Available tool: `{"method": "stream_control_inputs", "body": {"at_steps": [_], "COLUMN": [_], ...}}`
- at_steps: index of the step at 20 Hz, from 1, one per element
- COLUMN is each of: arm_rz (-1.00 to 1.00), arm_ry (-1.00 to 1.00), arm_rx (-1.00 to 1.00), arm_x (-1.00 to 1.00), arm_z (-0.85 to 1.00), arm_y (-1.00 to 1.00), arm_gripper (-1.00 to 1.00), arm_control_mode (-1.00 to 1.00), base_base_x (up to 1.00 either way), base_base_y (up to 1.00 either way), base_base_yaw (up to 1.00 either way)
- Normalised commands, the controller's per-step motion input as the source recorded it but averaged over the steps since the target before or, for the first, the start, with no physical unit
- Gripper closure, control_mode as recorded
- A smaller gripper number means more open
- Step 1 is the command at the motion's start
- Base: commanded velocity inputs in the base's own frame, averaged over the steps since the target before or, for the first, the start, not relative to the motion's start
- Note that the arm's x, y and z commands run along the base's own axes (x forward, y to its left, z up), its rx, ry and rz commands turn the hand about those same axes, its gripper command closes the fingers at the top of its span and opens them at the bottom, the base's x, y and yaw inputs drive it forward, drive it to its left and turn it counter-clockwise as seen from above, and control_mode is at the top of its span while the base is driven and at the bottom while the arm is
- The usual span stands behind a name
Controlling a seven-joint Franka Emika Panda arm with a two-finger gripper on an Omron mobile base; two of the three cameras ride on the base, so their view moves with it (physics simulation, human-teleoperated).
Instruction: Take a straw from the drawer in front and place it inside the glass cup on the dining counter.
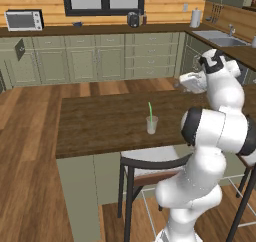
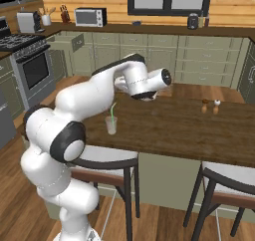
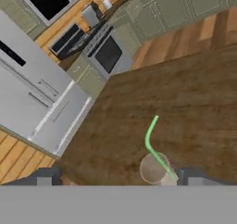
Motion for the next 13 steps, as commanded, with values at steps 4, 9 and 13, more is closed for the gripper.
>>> {"method": "stream_control_inputs", "body": {"at_steps": [4, 9, 13], "arm_rz": [0.0, 0.0, 0.0], "arm_ry": [-0.14, 0.01, 0.16], "arm_rx": [-0.56, -0.48, -0.27], "arm_x": [-1.0, -0.74, -0.43], "arm_z": [0.28, 0.04, 0.13], "arm_y": [0.31, 0.39, 0.32], "arm_gripper": [-1.0, -1.0, -1.0], "arm_control_mode": [-1.0, -1.0, -1.0], "base_base_x": [0.0, 0.0, 0.0], "base_base_y": [0.0, 0.0, 0.0], "base_base_yaw": [0.0, 0.0, 0.0]}}
